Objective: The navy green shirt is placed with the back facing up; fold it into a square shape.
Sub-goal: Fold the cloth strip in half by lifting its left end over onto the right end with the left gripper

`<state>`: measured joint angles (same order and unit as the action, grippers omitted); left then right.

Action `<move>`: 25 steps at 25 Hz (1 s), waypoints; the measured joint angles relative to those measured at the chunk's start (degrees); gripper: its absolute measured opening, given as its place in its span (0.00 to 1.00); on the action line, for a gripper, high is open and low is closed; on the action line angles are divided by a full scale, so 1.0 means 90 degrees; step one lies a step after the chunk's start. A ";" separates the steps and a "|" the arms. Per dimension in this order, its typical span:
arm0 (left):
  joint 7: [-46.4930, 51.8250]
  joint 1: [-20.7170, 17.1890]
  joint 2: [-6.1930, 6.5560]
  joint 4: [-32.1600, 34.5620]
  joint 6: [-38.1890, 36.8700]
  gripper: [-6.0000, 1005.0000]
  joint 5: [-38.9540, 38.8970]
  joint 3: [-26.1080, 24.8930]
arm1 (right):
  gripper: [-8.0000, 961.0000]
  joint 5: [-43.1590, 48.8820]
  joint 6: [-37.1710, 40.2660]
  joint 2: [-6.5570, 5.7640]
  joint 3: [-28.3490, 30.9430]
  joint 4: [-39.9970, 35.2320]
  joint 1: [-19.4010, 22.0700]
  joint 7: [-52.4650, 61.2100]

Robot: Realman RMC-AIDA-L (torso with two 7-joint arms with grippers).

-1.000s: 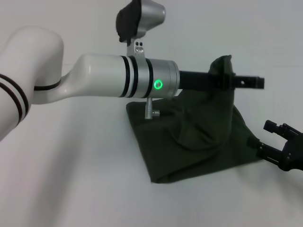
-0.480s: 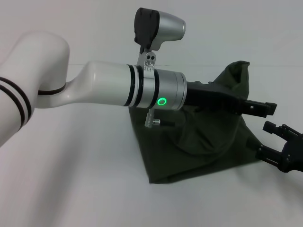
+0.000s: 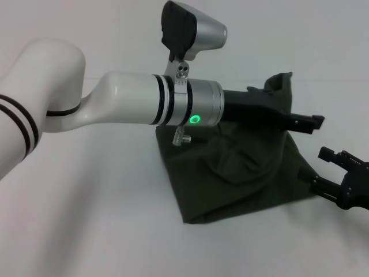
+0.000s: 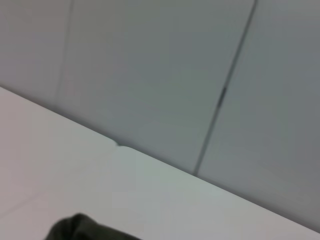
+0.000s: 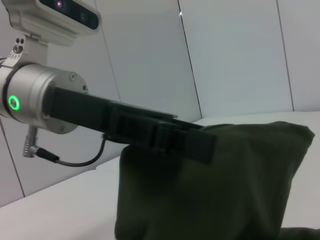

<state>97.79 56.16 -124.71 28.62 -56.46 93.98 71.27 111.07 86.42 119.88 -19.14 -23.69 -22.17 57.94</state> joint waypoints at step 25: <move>0.1303 0.0073 0.0018 0.0333 0.0427 0.93 -0.0255 0.0348 | 0.88 -0.0008 -0.0045 0.0000 0.0031 0.0017 -0.0036 -0.0003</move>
<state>109.52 56.82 -124.55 31.62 -52.62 91.69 74.40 111.00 86.01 119.88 -18.87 -23.54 -22.50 57.92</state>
